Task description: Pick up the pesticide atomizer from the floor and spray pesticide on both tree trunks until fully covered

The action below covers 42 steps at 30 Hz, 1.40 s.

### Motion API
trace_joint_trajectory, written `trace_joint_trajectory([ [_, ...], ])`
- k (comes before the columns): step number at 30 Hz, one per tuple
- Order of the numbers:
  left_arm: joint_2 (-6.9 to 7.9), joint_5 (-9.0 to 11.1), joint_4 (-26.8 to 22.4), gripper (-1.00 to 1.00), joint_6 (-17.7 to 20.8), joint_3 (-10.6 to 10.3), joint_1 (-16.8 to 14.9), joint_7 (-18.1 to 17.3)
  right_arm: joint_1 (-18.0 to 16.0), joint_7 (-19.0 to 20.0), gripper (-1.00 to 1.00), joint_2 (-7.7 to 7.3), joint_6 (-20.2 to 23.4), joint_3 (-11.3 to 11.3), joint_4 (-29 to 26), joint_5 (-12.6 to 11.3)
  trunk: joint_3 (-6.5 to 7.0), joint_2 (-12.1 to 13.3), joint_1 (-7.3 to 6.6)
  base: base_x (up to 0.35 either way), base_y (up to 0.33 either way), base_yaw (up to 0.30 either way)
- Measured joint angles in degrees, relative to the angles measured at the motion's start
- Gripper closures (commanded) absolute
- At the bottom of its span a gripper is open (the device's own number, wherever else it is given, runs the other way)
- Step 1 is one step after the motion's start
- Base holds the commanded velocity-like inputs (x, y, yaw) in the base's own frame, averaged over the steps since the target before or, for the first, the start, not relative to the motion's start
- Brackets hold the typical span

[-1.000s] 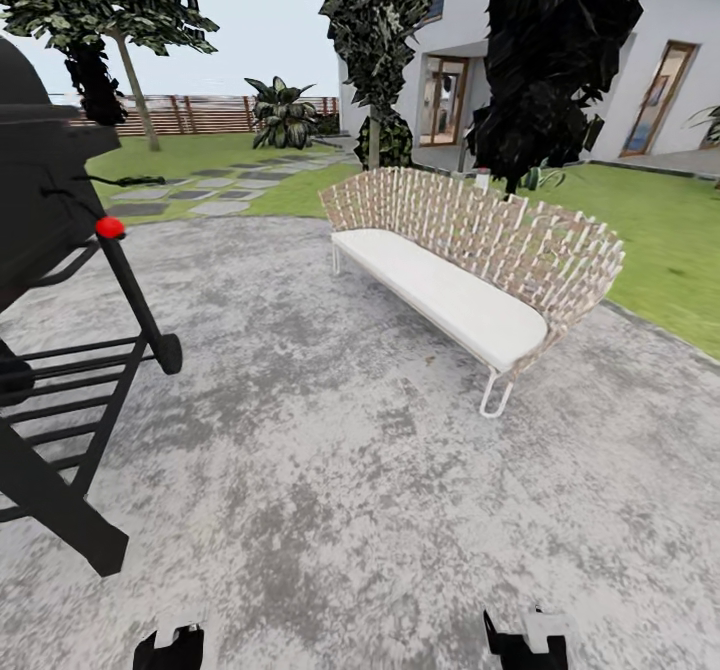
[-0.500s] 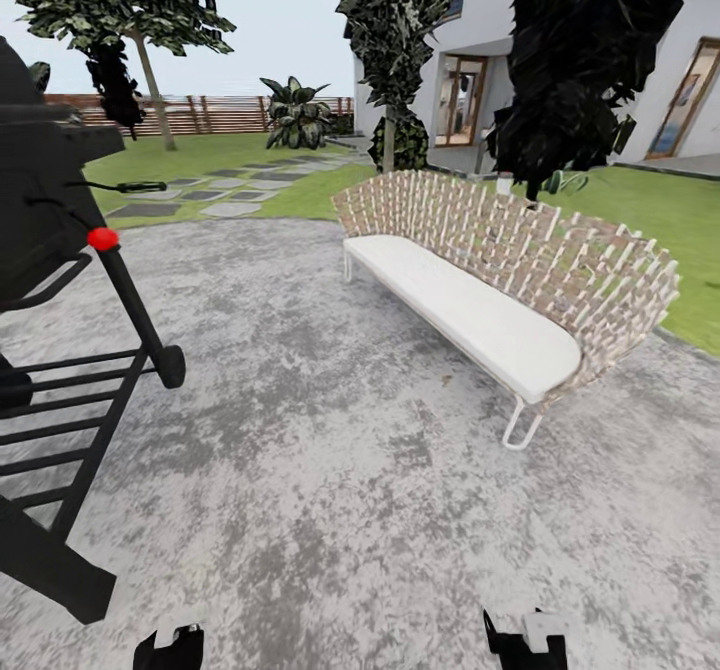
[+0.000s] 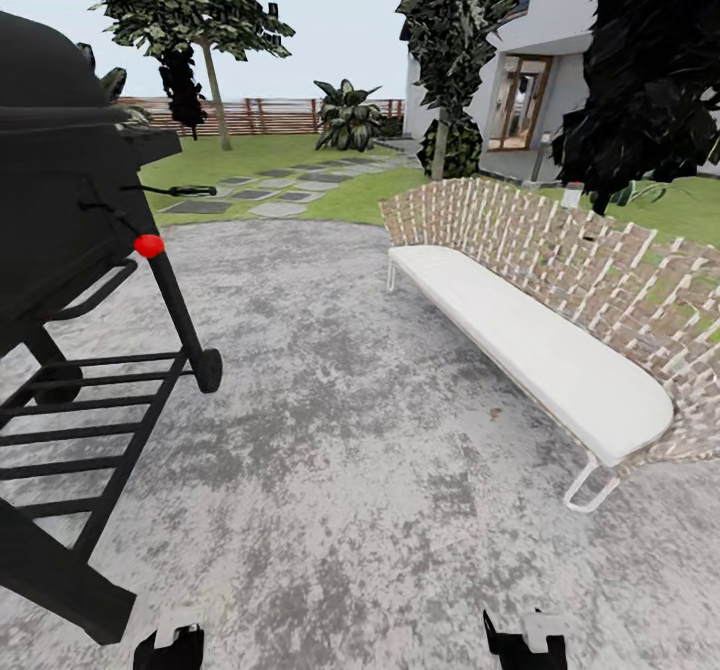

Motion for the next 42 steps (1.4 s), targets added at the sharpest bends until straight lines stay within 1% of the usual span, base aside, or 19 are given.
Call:
trace_joint_trajectory([
  [6, -0.04, 0.0, 0.01, 1.0, 0.0, -0.01, -0.02, 0.02, 0.01, 0.0, -1.0, 0.0, 0.01, 0.0, 0.0, 0.0, 0.12, 0.0, 0.0, 0.34, -0.083, 0.24],
  [24, -0.06, 0.0, 0.03, 1.0, -0.01, -0.01, -0.03, 0.0, 0.01, 0.0, -1.0, -0.27, 0.01, 0.0, 0.05, 0.08, 0.12, 0.0, 0.0, 0.34, -0.112, 0.009],
  [32, -0.06, 0.0, 0.02, 1.0, -0.01, 0.0, -0.03, -0.01, 0.02, 0.0, -1.0, -0.27, 0.02, 0.02, -0.01, 0.08, 0.12, 0.0, 0.0, 0.34, -0.031, 0.002],
  [42, -0.06, 0.0, 0.19, 1.0, 0.0, -0.01, 0.0, 0.0, 0.01, 0.0, -1.0, -0.27, 0.02, 0.08, 0.05, 0.08, 0.12, 0.0, 0.0, 0.34, -0.013, 0.164],
])
